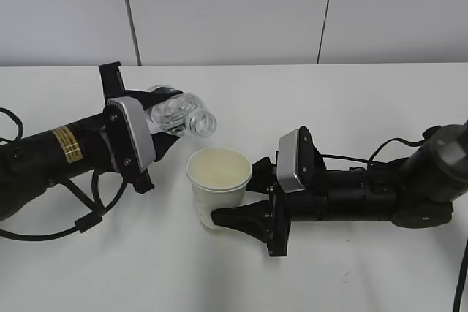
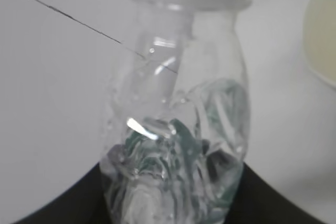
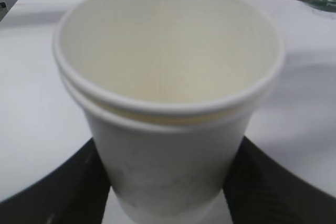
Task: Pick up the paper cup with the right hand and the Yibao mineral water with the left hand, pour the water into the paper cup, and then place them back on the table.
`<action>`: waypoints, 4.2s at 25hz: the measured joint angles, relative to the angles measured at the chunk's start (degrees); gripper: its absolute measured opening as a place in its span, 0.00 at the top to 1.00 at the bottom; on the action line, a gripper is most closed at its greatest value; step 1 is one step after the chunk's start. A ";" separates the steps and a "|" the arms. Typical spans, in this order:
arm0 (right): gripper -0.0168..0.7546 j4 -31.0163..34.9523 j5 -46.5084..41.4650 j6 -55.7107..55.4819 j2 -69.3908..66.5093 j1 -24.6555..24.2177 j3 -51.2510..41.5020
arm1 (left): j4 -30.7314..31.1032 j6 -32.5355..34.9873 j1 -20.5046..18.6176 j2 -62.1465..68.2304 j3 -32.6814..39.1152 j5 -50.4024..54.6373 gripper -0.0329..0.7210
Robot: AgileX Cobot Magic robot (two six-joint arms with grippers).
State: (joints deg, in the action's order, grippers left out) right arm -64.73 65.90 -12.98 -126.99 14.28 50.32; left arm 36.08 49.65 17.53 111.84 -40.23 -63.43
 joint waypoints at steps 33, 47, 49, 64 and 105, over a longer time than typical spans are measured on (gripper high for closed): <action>0.36 -0.96 0.00 -0.14 -0.90 0.09 0.28 | -0.56 25.42 0.00 -0.04 0.00 0.00 0.52; 0.36 -2.44 0.00 -0.14 -0.94 0.09 0.28 | -0.99 26.34 0.00 -0.06 0.00 0.00 0.52; 0.36 -2.73 0.00 -0.14 -0.94 0.09 0.28 | -0.99 26.54 0.00 -0.06 0.00 0.00 0.52; 0.36 -5.01 -0.10 -0.14 -0.94 0.09 0.28 | -1.05 28.10 0.00 -0.06 0.00 -0.21 0.52; 0.36 -5.10 -0.54 -0.14 -0.94 0.09 0.61 | -1.01 28.28 0.00 -0.06 0.00 -0.44 0.52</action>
State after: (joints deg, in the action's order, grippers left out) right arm -69.82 65.36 -13.13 -127.92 14.37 50.94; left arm 35.07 77.93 17.53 111.79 -40.23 -63.87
